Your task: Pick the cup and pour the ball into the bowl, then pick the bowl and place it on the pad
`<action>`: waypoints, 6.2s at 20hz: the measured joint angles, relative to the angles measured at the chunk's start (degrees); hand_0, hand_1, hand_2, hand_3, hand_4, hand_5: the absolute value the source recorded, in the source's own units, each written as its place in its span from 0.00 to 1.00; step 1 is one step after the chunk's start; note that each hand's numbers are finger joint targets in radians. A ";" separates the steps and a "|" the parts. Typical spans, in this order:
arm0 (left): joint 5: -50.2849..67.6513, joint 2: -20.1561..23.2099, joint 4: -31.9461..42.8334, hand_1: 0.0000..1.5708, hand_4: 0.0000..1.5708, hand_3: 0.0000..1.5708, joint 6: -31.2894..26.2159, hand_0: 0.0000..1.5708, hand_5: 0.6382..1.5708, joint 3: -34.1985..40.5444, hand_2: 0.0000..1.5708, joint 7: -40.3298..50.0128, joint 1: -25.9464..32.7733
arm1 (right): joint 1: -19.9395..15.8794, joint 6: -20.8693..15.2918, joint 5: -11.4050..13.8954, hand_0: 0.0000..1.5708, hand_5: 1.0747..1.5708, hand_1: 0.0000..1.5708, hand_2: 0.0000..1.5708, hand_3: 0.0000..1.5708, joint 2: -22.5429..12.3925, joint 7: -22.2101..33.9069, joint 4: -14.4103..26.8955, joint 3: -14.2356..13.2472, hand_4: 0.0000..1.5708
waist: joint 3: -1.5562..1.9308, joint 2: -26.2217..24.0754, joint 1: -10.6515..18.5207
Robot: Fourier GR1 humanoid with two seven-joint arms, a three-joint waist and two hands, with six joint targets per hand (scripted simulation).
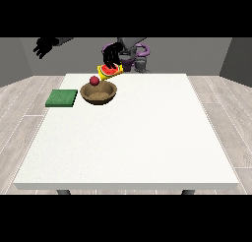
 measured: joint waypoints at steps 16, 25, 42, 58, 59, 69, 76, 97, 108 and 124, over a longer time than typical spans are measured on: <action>23.28 6.76 -19.41 0.00 0.74 0.00 9.07 0.00 0.99 24.74 0.00 -12.29 7.21 | 3.67 -4.34 0.53 0.00 0.97 0.00 0.00 0.00 -0.44 0.00 0.22 -2.43 0.50 | -0.57 -2.98 10.67; 56.70 9.62 -30.16 0.00 0.67 0.00 -0.17 0.00 0.99 49.00 0.00 -23.41 8.93 | 4.61 -9.31 2.04 0.00 0.99 0.00 0.00 0.00 3.34 -3.03 1.22 -2.75 0.46 | -0.45 1.20 17.74; 81.19 26.11 -33.85 0.00 0.64 0.00 -23.80 0.00 0.96 65.70 0.00 -26.93 14.30 | -1.20 -12.81 4.76 0.00 0.97 0.00 0.00 0.00 10.85 -17.72 15.65 -0.98 0.34 | -0.01 10.51 19.97; 87.13 31.59 -40.42 0.00 0.65 0.00 -25.19 0.00 0.96 68.20 0.00 -23.59 15.88 | -6.83 -11.68 5.24 0.00 0.96 0.00 0.00 0.00 9.66 -26.94 24.63 -0.70 0.29 | -1.41 14.67 19.27; 87.25 31.82 -40.17 0.00 0.65 0.00 -25.44 0.00 0.96 68.50 0.00 -23.97 16.50 | -7.26 -12.36 5.44 0.00 0.96 0.00 0.00 0.00 10.24 -26.34 24.99 -0.36 0.29 | -1.11 14.54 19.35; 90.83 36.03 -39.32 0.00 0.65 0.00 -28.55 0.00 0.96 71.63 0.00 -24.98 16.84 | -7.88 -20.09 6.52 1.00 0.80 1.00 1.00 1.00 10.41 -27.96 25.66 -0.69 0.60 | -1.88 16.38 20.19; 93.46 37.71 -38.83 0.00 0.74 0.00 -30.34 0.00 0.95 72.86 0.00 -23.74 16.01 | -5.02 -25.21 7.18 1.00 0.94 1.00 1.00 0.82 9.92 -28.36 22.41 0.35 0.63 | -1.63 16.71 22.47; 90.62 40.74 -27.85 0.00 0.77 0.00 -31.78 0.00 0.97 76.61 0.00 -31.79 25.49 | -10.06 -22.04 12.04 1.00 0.99 1.00 1.00 0.43 -15.79 8.65 17.76 4.66 0.68 | -0.10 10.61 12.77; 90.95 43.57 -24.11 0.00 0.77 0.00 -33.58 0.00 0.98 77.66 0.00 -38.31 27.51 | -12.32 -19.35 11.38 1.00 0.99 1.00 1.00 0.31 -17.74 6.72 20.78 1.79 0.68 | -0.05 14.81 11.92; 92.70 46.34 -23.58 0.00 0.76 0.00 -33.90 0.00 0.99 77.44 0.00 -39.30 26.89 | -15.80 -22.68 8.92 1.00 0.97 1.00 1.00 0.62 -15.83 4.60 28.46 -2.49 0.00 | 0.00 17.18 12.79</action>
